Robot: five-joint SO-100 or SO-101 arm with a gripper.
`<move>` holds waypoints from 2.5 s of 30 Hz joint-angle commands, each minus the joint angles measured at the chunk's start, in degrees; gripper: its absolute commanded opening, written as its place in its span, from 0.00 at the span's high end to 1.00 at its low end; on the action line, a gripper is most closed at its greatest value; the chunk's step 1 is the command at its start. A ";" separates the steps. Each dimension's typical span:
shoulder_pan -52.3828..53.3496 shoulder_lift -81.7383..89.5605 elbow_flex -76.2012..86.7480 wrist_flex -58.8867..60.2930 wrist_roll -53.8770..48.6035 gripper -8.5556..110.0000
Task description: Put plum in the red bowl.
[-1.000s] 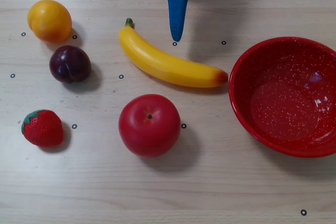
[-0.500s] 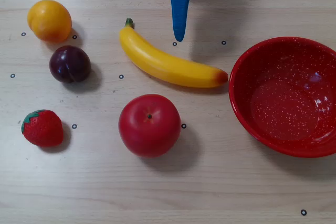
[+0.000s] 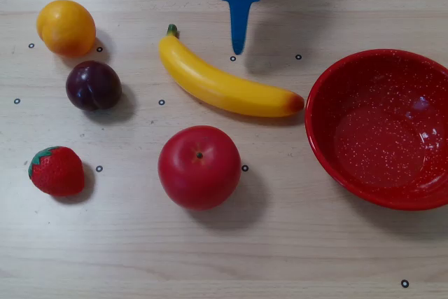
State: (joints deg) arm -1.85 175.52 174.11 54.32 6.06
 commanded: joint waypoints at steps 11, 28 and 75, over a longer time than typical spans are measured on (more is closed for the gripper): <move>-4.31 -19.78 -27.25 10.99 3.96 0.93; -14.94 -54.93 -75.67 31.55 12.04 0.93; -43.86 -121.73 -134.74 54.32 47.99 0.42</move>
State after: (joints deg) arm -45.97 51.24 44.65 103.54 53.35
